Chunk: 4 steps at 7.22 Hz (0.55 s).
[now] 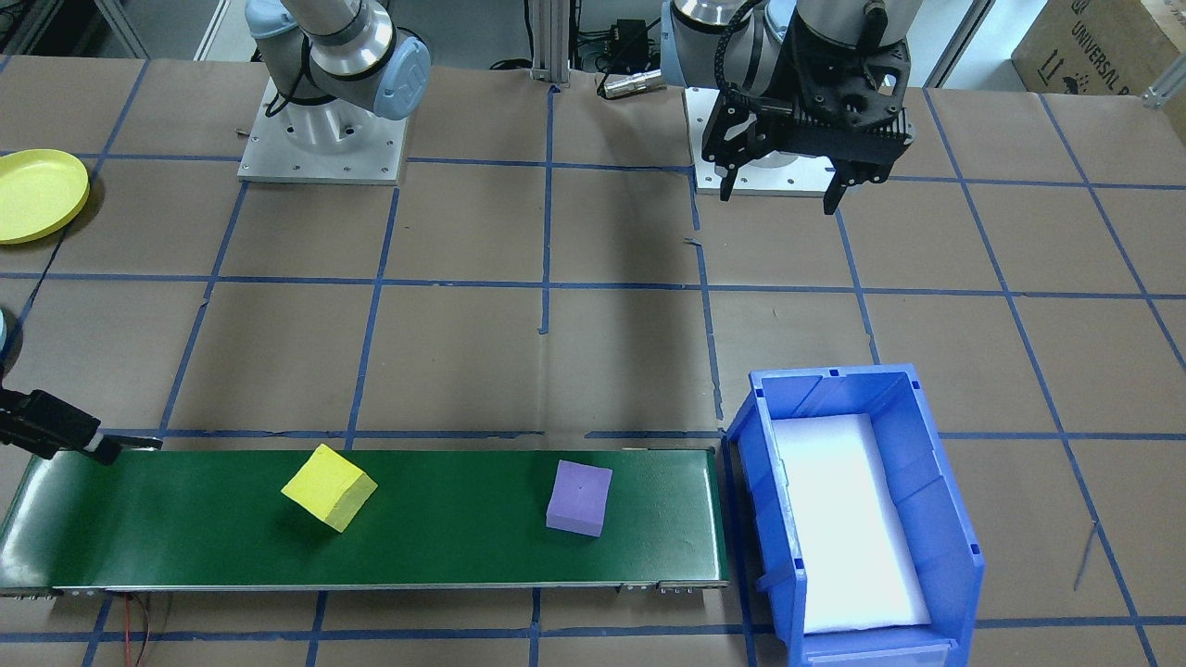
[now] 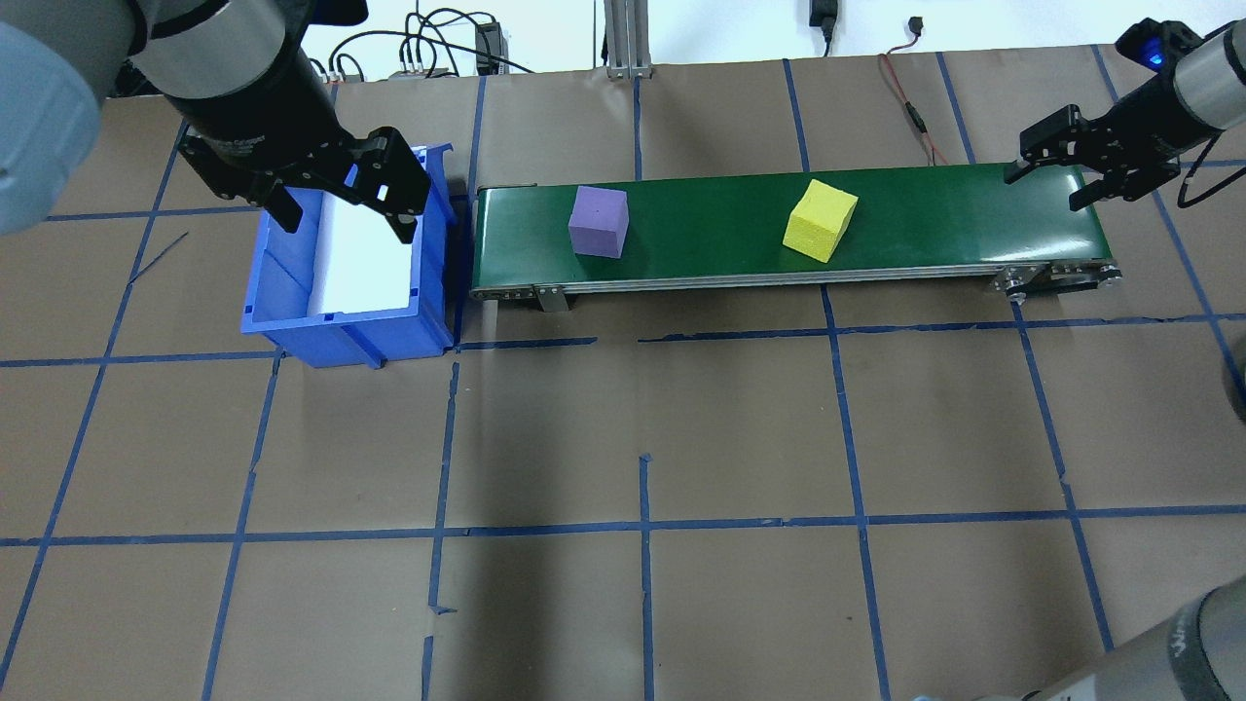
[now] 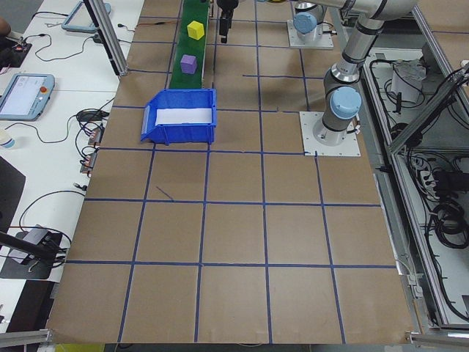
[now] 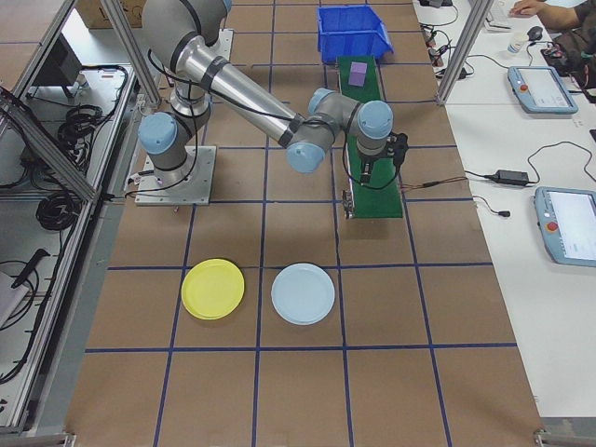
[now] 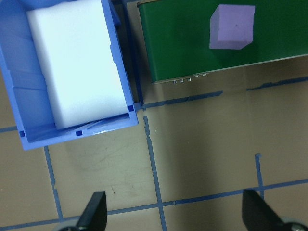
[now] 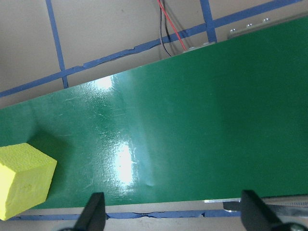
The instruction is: Move block left to right into plate
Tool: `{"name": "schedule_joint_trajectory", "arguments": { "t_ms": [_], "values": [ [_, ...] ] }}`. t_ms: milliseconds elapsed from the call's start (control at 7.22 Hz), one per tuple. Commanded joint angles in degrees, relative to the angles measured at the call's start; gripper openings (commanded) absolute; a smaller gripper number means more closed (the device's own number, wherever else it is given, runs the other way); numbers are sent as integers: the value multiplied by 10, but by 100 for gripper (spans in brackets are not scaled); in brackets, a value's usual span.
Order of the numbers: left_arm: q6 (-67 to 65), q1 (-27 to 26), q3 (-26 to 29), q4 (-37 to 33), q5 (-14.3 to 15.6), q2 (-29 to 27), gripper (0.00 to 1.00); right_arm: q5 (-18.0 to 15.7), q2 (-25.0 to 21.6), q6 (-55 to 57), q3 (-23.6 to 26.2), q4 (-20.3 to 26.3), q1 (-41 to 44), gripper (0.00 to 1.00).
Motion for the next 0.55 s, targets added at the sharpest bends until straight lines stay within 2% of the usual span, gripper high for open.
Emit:
{"name": "schedule_joint_trajectory", "arguments": {
  "t_ms": [0,416],
  "values": [
    [0,-2,-6,-11,0,7,100,0,0,30,0,0,0,100],
    [-1,-2,2,-10,-1,9,100,-7,2,47,-1,0,0,100]
  ]
}}
